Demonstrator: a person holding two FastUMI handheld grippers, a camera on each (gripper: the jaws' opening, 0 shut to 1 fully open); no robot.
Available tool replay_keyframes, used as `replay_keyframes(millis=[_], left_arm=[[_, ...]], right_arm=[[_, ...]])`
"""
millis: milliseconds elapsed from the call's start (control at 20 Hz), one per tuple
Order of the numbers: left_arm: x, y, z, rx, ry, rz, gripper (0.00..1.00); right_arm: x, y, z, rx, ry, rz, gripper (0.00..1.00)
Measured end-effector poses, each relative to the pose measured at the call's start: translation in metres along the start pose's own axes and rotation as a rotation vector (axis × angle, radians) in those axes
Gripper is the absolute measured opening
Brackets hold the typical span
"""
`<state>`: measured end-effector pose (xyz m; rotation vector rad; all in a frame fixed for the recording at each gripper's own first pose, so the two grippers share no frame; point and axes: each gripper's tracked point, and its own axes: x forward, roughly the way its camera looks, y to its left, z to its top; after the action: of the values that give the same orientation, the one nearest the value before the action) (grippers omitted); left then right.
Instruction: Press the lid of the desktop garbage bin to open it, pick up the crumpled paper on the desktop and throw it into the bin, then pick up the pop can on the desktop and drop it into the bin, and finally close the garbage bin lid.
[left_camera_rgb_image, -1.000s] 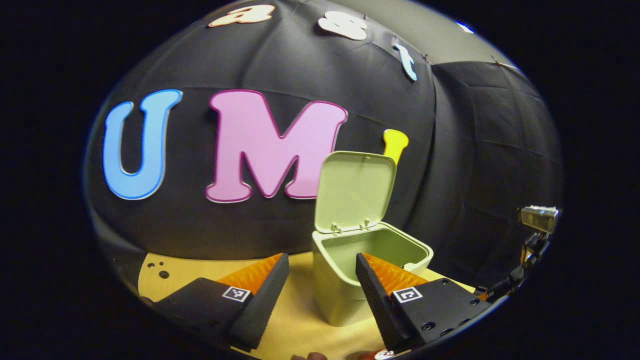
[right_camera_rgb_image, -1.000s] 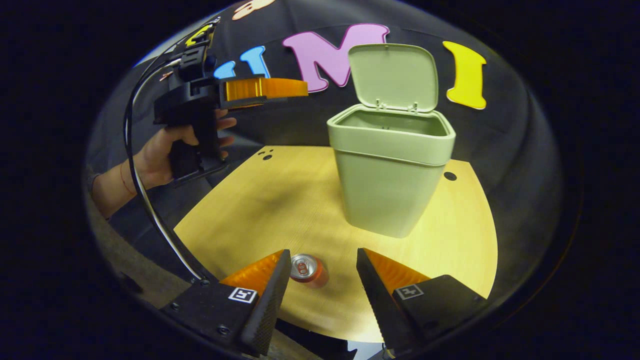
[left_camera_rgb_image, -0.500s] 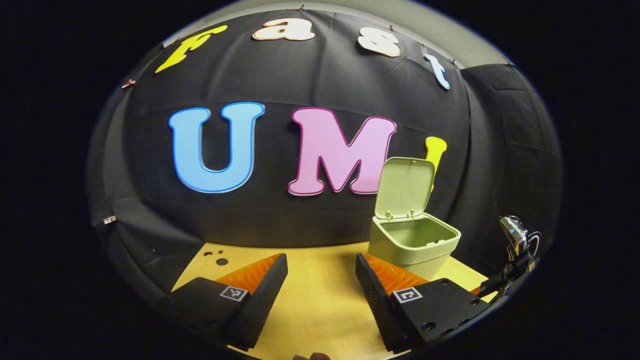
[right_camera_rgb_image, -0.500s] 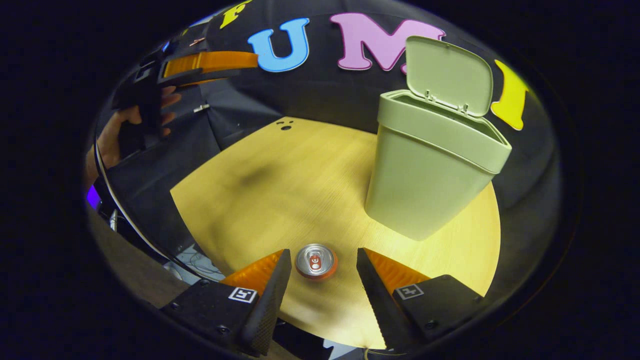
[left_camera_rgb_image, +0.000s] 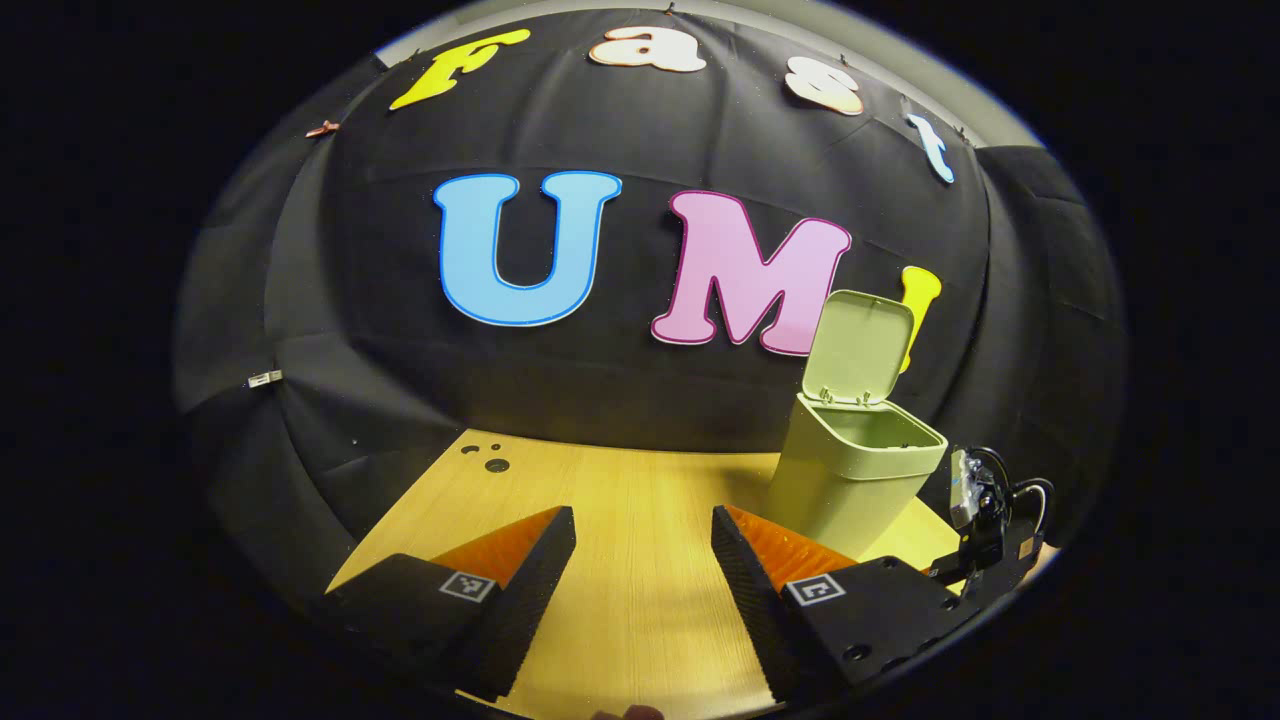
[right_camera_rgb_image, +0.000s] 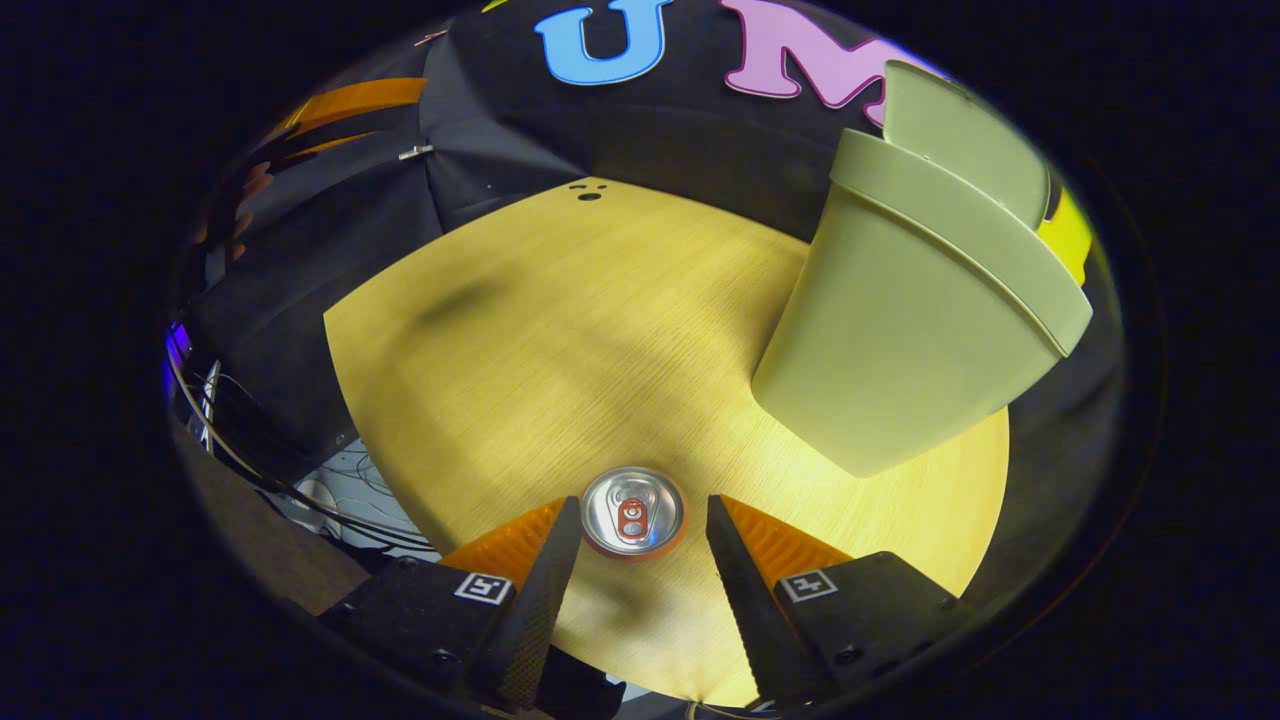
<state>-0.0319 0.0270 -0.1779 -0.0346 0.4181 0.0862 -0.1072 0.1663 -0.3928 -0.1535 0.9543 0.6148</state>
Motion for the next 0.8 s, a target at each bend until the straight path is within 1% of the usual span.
replay_keyframes(millis=[250, 350, 450, 600, 700, 800], left_arm=[[-0.008, 0.006, -0.007, -0.002, 0.011, 0.024, 0.9], [-0.01, 0.006, -0.008, -0.002, 0.011, 0.027, 0.9], [-0.011, 0.007, -0.009, 0.001, 0.014, 0.03, 0.9], [-0.011, 0.006, -0.013, -0.006, 0.021, 0.03, 0.9], [-0.009, 0.005, -0.014, -0.008, 0.023, 0.029, 0.9], [-0.009, 0.002, -0.016, -0.007, 0.026, 0.027, 0.9]], right_arm=[[0.014, 0.005, -0.008, -0.019, 0.026, 0.022, 0.81], [0.016, 0.005, -0.011, -0.032, 0.032, 0.028, 0.84], [0.017, 0.005, -0.01, -0.032, 0.033, 0.033, 0.85], [0.013, 0.007, -0.006, 0.003, 0.025, 0.052, 0.83], [0.007, 0.004, 0.0, 0.016, 0.006, 0.042, 0.83], [-0.008, -0.002, 0.009, 0.033, -0.023, 0.04, 0.83]])
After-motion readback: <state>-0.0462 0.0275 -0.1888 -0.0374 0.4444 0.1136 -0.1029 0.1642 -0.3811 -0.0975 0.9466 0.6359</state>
